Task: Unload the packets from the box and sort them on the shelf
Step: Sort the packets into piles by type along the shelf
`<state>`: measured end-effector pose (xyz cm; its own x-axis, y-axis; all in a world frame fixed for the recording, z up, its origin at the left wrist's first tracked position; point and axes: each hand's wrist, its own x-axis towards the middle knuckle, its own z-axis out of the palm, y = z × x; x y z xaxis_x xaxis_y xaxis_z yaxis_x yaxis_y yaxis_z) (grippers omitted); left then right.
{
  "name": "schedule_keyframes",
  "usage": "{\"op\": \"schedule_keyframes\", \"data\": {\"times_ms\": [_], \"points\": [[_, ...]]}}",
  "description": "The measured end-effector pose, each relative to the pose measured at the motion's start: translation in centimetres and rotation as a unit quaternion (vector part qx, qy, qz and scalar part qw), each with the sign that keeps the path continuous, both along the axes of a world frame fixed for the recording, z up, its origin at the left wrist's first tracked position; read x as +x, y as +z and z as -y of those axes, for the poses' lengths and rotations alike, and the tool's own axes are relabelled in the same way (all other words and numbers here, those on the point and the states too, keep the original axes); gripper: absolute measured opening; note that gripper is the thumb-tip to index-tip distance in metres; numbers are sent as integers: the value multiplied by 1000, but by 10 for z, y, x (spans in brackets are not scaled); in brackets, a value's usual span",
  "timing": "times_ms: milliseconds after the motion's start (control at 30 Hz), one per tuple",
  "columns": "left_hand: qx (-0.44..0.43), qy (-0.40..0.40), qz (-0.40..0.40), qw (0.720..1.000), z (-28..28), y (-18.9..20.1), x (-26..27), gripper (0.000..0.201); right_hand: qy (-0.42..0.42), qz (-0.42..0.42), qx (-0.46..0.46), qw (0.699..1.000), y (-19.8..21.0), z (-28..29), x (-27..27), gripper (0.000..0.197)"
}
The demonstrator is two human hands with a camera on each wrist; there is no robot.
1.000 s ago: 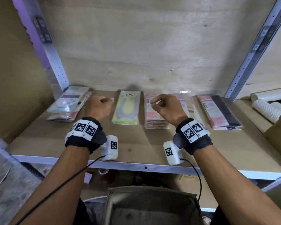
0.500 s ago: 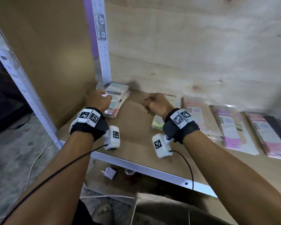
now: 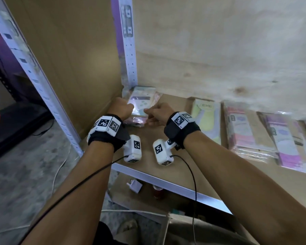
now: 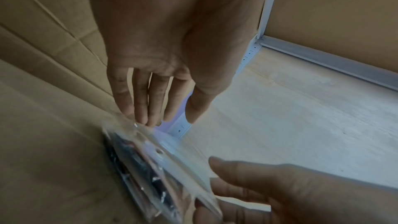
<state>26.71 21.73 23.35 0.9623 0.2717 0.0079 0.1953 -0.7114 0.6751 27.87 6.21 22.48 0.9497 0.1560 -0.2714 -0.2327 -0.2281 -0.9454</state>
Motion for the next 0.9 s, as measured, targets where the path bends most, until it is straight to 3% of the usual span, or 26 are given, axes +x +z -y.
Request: {"op": "schedule_keyframes", "data": {"times_ms": [67, 167, 267, 333, 467, 567, 667, 800, 900], "points": [[-5, 0, 7, 1000, -3, 0, -2, 21, 4, 7, -6, 1000, -2, 2, -3, 15], [-49, 6, 5, 999, -6, -3, -7, 18, 7, 18, -15, 1000, -2, 11, -8, 28], [-163, -3, -3, 987, -7, -6, -14, 20, 2, 38, 1, 999, 3, 24, -18, 32], [-196, -24, -11, 980, -6, -7, -20, 28, 0, 45, 22, 999, 8, 35, -25, 33], [-64, -60, 14, 996, 1, -5, -38, 47, 9, 42, 70, 997, 26, 62, -43, 31], [-9, -94, 59, 994, 18, 12, -55, 56, -1, 36, 94, 995, 39, 83, -60, 16], [100, -140, 163, 972, 40, 30, -72, 40, -2, 27, 123, 992, 51, 101, -74, 7], [67, -179, 244, 951, 67, 47, -86, 16, -36, 1, 207, 978, 74, 139, -92, 11], [87, -212, 304, 925, 88, 56, -91, 16, -31, -5, 247, 969, 84, 173, -103, 21]]}}
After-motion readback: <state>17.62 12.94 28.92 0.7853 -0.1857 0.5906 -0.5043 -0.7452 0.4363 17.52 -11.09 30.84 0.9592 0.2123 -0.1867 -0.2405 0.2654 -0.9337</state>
